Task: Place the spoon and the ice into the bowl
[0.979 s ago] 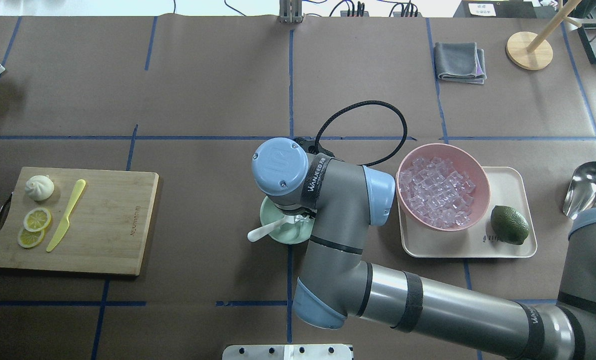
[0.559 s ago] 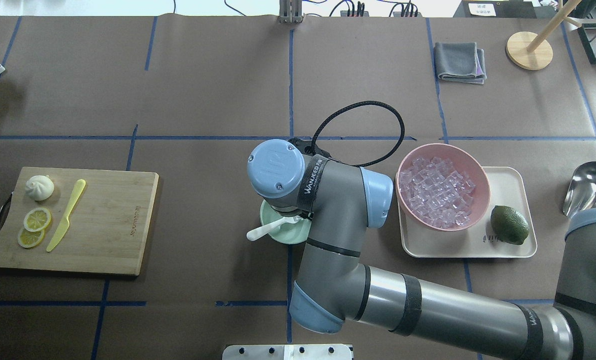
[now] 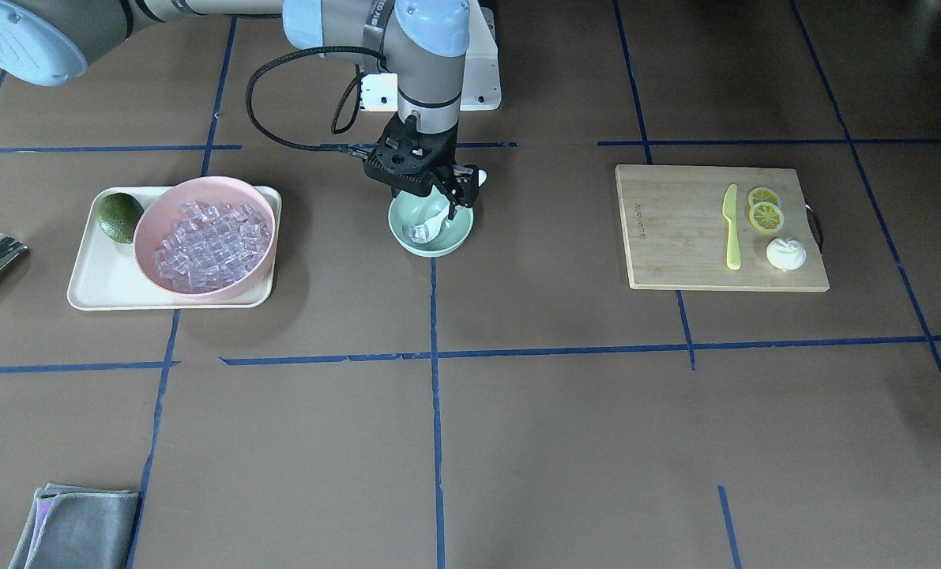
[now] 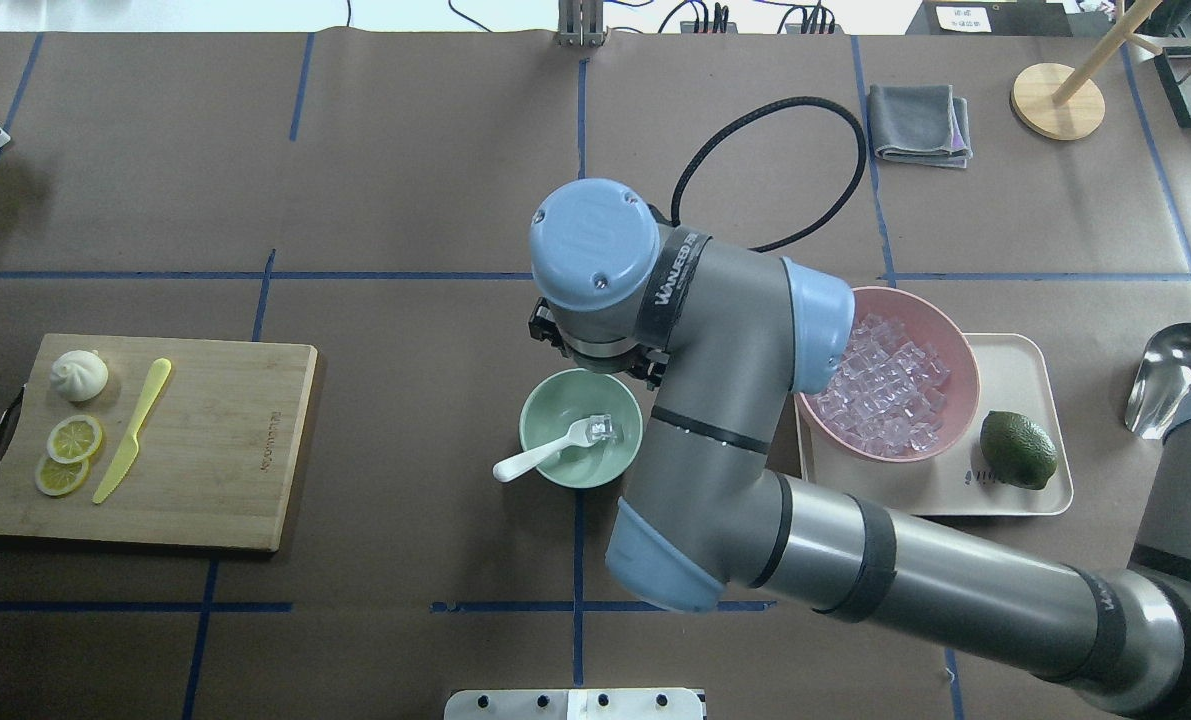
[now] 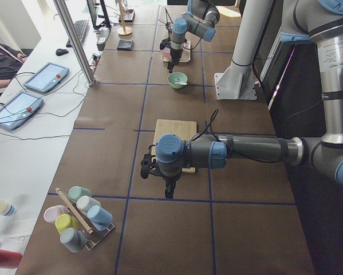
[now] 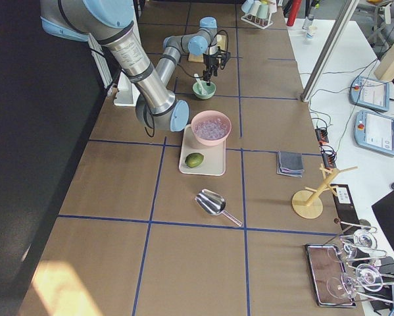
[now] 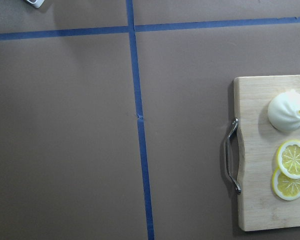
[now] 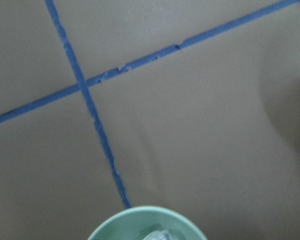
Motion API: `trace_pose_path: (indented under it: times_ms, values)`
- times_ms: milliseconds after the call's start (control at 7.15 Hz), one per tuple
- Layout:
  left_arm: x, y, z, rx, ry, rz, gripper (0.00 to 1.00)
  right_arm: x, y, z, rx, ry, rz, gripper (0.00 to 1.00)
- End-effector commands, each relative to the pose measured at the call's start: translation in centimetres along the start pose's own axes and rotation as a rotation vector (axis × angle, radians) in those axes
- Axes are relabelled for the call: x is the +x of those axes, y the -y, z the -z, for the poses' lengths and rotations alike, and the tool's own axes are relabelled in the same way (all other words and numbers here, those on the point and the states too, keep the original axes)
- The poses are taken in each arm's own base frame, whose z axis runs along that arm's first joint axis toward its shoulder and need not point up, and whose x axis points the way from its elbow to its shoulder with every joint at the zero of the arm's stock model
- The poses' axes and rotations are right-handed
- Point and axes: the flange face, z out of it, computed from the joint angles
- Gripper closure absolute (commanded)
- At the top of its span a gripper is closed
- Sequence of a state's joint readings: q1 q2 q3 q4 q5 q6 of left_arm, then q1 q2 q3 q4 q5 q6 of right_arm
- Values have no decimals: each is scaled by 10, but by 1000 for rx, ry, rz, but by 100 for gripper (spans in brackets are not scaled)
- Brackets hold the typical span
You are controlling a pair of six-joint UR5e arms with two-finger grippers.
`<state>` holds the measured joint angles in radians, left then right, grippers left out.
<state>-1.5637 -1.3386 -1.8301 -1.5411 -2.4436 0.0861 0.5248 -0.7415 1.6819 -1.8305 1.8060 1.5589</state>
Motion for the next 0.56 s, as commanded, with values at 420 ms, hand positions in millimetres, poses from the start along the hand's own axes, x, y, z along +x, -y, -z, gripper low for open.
trace_pose_path:
  times_ms: [420]
  values:
    - [-7, 0, 2, -6, 90, -2, 0, 199, 192, 11, -49, -50, 331, 0]
